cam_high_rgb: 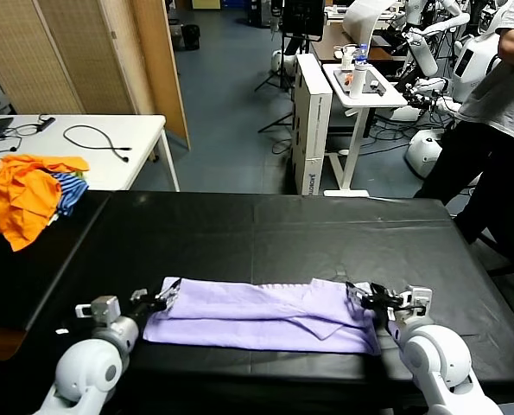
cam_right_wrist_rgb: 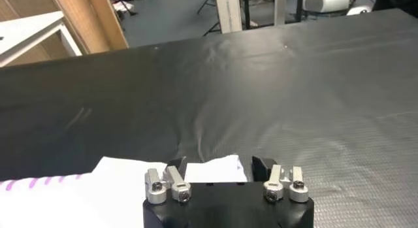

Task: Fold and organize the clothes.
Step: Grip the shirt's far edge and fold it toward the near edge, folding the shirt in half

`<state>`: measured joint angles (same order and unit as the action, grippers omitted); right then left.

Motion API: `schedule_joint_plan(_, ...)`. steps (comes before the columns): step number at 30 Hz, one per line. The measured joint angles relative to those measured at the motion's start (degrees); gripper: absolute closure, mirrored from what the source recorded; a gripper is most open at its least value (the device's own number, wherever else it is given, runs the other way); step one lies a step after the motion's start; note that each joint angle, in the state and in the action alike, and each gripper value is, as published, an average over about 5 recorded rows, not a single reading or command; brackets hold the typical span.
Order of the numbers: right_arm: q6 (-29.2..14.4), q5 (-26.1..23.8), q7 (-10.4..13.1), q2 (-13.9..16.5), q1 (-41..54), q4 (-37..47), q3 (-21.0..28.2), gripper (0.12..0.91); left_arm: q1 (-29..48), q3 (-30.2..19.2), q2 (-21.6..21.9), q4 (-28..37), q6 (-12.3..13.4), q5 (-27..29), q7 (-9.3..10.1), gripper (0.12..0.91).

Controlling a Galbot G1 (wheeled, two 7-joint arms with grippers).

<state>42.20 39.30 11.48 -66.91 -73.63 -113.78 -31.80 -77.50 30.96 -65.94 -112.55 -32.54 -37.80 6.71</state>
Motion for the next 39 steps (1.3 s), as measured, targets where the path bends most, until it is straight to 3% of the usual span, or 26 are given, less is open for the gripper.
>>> schedule_joint_plan(4, 0.0, -0.46, -0.23, -0.41, 0.15, 0.23, 0.22, 0.691, -0.16, -0.22, -0.38, 0.19, 0.24, 0.15, 0.01, 0.795)
schedule_joint_plan(6, 0.0, -0.86, -0.55, -0.58, 0.09, 0.26, 0.27, 0.81, -0.2, -0.3, -0.6, 0.22, 0.41, 0.49, -0.01, 0.854)
schedule_joint_plan(8, -0.01, -1.26, -0.89, -0.69, 0.0, 0.27, 0.29, 0.871, -0.21, -0.38, -0.79, 0.32, 0.76, 1.35, -0.26, 0.878)
schedule_joint_plan(13, -1.15, -2.3, -1.11, -1.1, -0.04, 0.4, 0.53, 0.881, 0.15, -0.48, -1.45, 1.08, 2.01, 5.29, -1.25, 0.879)
schedule_joint_plan(21, -5.85, -4.67, 0.1, -2.38, 1.12, 1.72, 2.02, 0.881, 2.97, 0.24, -1.82, 3.97, 2.55, 6.55, -1.04, 0.879)
schedule_joint_plan(24, -7.57, -5.44, 0.32, -2.9, 2.14, 2.9, 2.98, 0.809, 3.72, 0.38, -1.82, 4.77, 2.44, 6.8, -1.1, 0.879)
schedule_joint_plan(26, -8.27, -5.46, -0.07, -3.02, 2.93, 3.91, 3.57, 0.693, 3.72, 0.52, -1.85, 4.95, 2.27, 6.79, -1.13, 0.876)
schedule_joint_plan(29, -7.63, -3.1, -2.96, -1.37, 2.14, 3.11, 2.34, 0.504, 3.29, 0.92, -1.8, 4.71, 2.18, 6.7, -1.13, 0.796)
schedule_joint_plan(32, -6.57, 0.56, -6.21, 2.57, -3.34, -3.27, -3.11, 0.334, 2.43, 1.6, -1.44, 3.94, 2.27, 6.64, -1.13, 0.589)
schedule_joint_plan(35, -6.46, 1.44, -6.91, 3.89, -6.29, -6.42, -5.45, 0.193, 1.14, 2.6, -0.89, 2.73, 2.32, 6.55, -1.15, 0.362)
schedule_joint_plan(39, -6.41, 1.41, -6.92, 3.98, -7.11, -7.3, -5.78, 0.125, -0.88, 4.15, -0.58, 0.86, 2.58, 6.41, -1.3, 0.169)
